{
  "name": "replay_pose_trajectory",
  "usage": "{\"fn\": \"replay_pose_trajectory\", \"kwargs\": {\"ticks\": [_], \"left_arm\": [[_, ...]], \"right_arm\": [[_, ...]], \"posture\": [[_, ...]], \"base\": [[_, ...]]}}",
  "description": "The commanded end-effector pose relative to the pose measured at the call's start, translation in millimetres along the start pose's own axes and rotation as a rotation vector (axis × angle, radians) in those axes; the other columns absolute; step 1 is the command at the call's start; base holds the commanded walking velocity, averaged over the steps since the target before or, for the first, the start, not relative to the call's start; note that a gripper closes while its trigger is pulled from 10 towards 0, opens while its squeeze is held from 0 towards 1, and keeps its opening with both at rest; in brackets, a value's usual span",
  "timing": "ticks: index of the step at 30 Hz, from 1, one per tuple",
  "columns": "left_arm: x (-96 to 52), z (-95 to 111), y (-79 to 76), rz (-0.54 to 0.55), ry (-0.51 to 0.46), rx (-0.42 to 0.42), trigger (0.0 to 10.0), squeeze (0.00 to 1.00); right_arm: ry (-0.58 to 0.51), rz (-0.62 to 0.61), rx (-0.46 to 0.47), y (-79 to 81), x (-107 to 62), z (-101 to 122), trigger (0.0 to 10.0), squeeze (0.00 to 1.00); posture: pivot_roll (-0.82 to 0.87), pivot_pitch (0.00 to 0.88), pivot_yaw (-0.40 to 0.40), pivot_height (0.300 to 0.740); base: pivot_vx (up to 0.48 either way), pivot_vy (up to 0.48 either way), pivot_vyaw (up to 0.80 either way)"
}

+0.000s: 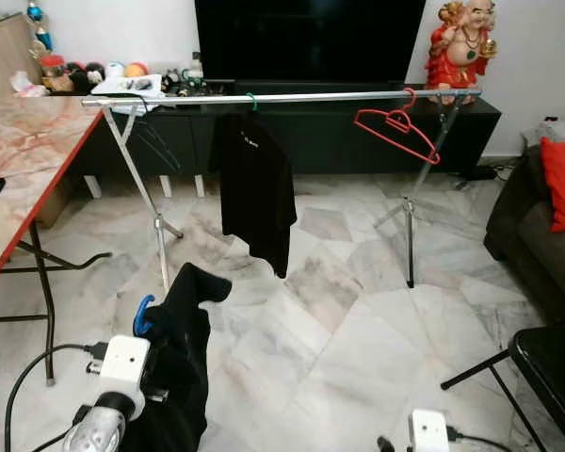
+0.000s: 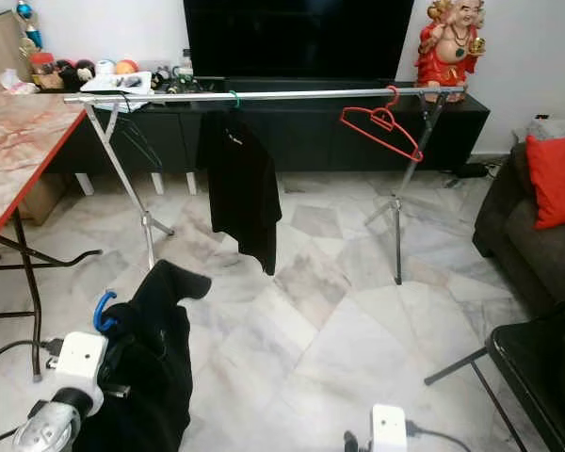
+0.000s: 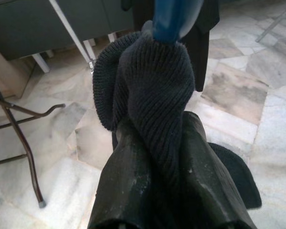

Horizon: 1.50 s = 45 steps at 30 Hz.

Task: Hang hanger

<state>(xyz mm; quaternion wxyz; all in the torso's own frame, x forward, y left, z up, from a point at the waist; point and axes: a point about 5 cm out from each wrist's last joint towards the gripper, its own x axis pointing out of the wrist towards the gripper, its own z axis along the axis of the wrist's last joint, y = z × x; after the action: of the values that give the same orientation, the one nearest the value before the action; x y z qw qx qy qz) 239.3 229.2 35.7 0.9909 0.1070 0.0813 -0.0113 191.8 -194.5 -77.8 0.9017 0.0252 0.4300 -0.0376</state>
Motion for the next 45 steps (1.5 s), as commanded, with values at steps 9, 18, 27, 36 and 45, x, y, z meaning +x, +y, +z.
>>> {"fn": "replay_pose_trajectory", "kwargs": {"ticks": [9, 18, 27, 36, 45], "left_arm": [[-12.5, 11, 6.5, 0.032, -0.033, -0.021, 10.0, 0.0], [-13.1, 15, 5.1, 0.04, -0.028, -0.036, 10.0, 0.0], [-13.2, 16, 2.3, 0.026, -0.012, -0.04, 10.0, 0.0], [-14.2, 16, 0.2, 0.015, -0.004, -0.046, 10.0, 0.0], [-13.5, 17, -0.5, 0.012, -0.001, -0.052, 10.0, 0.0]], "right_arm": [[0.049, -0.053, -0.004, -22.8, -3.8, -8, 10.0, 0.0], [0.058, -0.017, -0.021, -2.5, -0.6, -7, 10.0, 0.0], [0.071, 0.01, -0.027, 19.3, -0.6, -15, 10.0, 0.0], [0.081, 0.011, -0.03, 20.8, -1.0, -17, 10.0, 0.0], [0.08, 0.013, -0.04, 20.1, -1.2, -17, 10.0, 0.0]], "posture": [[-0.03, 0.065, -0.012, 0.74], [-0.03, 0.088, -0.014, 0.74], [-0.04, 0.108, -0.01, 0.74], [-0.04, 0.115, -0.008, 0.74], [-0.04, 0.115, -0.01, 0.74]], "base": [[0.222, 0.0, 0.0], [0.278, 0.0, 0.0], [0.314, 0.0, 0.0], [0.325, 0.0, 0.0], [0.34, 0.0, 0.0]]}}
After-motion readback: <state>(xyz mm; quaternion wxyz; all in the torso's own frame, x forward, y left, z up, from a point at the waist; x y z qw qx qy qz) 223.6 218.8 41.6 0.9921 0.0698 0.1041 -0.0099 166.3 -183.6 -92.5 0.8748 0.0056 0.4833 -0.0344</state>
